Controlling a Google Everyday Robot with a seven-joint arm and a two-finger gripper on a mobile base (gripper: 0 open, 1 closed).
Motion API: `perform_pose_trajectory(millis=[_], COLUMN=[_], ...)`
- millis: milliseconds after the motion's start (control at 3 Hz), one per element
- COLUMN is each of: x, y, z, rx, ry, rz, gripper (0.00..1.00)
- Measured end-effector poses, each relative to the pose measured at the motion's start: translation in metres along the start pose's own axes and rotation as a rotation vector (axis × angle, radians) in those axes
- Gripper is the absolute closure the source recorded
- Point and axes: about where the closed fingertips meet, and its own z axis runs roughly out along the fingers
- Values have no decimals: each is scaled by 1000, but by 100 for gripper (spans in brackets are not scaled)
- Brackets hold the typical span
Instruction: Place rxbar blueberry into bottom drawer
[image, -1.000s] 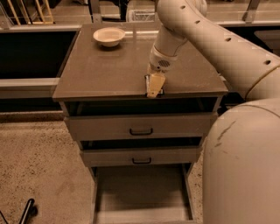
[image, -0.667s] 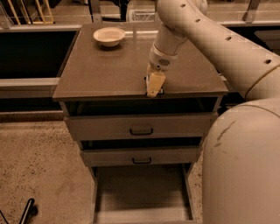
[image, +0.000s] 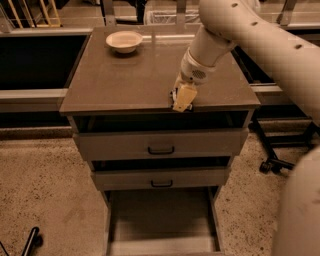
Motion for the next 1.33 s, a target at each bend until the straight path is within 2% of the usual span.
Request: perform_pose_trajectory(millis=[333, 667, 1000, 1333], x=[17, 28, 37, 47], y=[36, 78, 118, 133], z=[-16, -2, 49, 102], rx=[67, 89, 62, -15], ry=[-77, -179, -271, -296], rz=[79, 169, 226, 192], gripper=[100, 100, 100, 100])
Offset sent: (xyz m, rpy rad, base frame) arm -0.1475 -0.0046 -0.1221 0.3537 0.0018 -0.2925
